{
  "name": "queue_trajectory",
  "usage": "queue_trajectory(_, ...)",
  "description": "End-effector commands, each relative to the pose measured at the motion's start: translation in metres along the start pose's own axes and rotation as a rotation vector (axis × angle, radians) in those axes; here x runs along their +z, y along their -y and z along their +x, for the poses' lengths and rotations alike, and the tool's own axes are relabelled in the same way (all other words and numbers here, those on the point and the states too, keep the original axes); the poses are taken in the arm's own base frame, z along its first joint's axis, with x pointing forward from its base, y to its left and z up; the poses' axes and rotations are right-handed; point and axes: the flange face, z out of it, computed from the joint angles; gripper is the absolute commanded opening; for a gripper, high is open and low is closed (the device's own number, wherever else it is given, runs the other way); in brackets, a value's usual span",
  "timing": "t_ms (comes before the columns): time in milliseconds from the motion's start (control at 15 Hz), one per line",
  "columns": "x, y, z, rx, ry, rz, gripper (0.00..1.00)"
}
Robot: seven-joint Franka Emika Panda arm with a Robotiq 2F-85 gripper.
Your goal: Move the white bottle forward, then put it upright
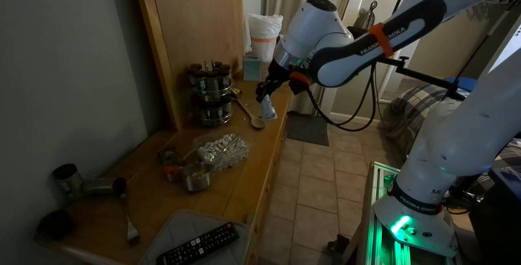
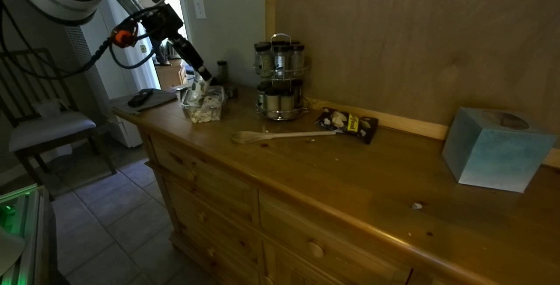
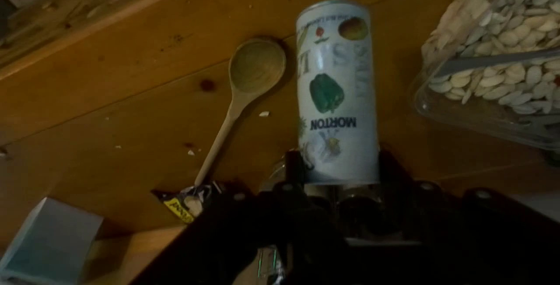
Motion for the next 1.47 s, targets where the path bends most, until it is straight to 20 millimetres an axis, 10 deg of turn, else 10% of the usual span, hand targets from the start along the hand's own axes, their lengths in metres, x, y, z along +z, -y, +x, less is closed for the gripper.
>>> queue_trajectory(0,-0.006,-0.004,-0.002,0.000,-0.033,0.000,0.45)
queue_trajectory(333,-0.013,-0.008,-0.007,0.000,-0.060,-0.003,0.45)
queue_trajectory(400,-0.013,-0.008,-0.007,0.000,-0.060,-0.003,0.20)
queue_trajectory(1400,0.041,-0.034,-0.026,-0.069,-0.325,0.113,0.20)
